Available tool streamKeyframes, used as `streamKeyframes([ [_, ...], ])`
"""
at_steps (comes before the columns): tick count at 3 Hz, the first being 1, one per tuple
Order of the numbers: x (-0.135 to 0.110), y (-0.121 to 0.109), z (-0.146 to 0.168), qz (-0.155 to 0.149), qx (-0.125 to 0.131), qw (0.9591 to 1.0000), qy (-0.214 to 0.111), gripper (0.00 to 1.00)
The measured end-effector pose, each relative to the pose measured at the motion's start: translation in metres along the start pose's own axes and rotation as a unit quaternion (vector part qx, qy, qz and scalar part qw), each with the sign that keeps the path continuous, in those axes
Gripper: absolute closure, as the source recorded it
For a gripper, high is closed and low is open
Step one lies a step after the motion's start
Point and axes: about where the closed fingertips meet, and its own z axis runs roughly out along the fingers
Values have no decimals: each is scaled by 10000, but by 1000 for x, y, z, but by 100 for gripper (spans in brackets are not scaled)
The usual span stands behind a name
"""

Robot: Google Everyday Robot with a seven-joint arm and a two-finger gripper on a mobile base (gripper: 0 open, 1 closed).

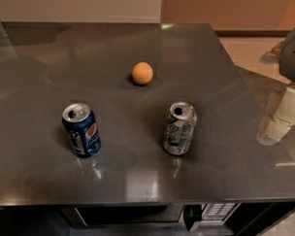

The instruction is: Move 7up can near orange

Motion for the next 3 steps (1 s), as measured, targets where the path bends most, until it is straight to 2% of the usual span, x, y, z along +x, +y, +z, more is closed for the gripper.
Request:
streamKeyframes([
  [2,-5,0,0,-19,31,9999,-98,0],
  [3,-23,4,8,-141,-42,9992,-370,0],
])
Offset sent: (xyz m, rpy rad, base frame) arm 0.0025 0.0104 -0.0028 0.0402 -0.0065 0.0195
